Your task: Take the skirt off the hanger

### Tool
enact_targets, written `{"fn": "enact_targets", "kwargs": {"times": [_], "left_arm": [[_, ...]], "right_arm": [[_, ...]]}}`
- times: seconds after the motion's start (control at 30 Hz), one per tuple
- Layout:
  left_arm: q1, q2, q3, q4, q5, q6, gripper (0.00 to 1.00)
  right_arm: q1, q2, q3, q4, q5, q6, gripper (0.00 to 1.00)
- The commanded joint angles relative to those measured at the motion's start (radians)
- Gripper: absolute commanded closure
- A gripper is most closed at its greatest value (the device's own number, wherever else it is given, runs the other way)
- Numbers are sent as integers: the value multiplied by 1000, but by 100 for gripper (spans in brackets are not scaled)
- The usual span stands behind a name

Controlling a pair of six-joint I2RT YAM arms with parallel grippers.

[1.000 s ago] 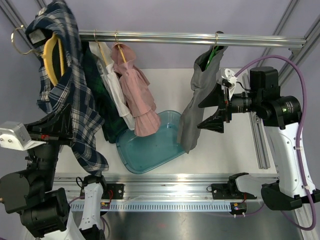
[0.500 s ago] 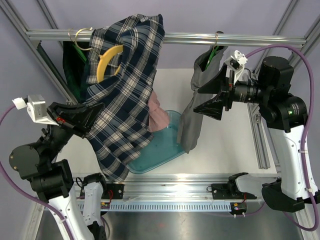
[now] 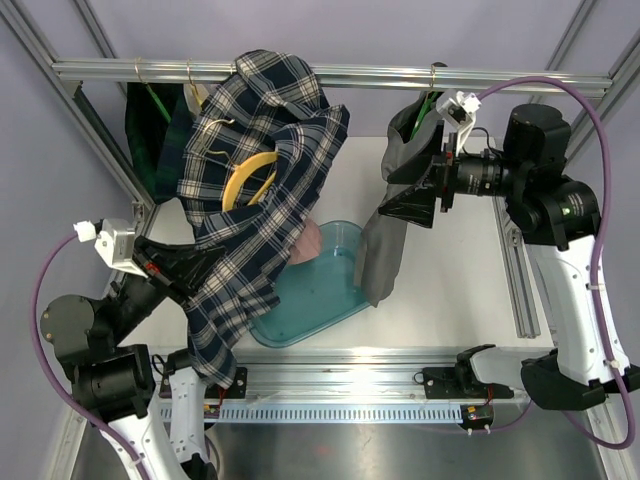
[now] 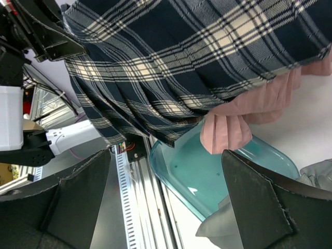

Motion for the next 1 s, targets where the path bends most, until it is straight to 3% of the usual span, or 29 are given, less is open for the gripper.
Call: {"fn": "enact_targets", "kwargs": {"times": [0.0, 0.2, 0.47, 0.53, 0.57, 0.6, 0.73, 0.8, 0.97], "left_arm": [[3, 30, 105, -151, -58, 193, 100], [0, 142, 139, -50, -74, 238, 100], [-59, 322, 222, 207, -97, 135, 100], [-202, 363, 246, 202, -184, 196, 100], [-276, 379, 266, 120, -230, 244, 100], [-451, 394, 286, 70, -344, 296, 100], [-837, 468, 349, -142, -609, 500, 100], [-955, 462, 334, -167, -717, 519, 100], [-1017, 335, 231, -142, -801, 512, 100]], "right_arm": [[18, 24, 31, -2, 21, 0, 4], [19, 31, 30, -26, 15, -124, 1], [18, 29, 27, -32, 57, -186, 0], [16, 31, 27, -38, 83, -197, 1], [16, 29, 27, -43, 92, -201, 1], [15, 23, 28, -57, 101, -218, 0], [7, 11, 42, -101, 162, -256, 0], [-2, 1, 62, -127, 191, -258, 1], [-13, 4, 102, -198, 264, -198, 0]]}}
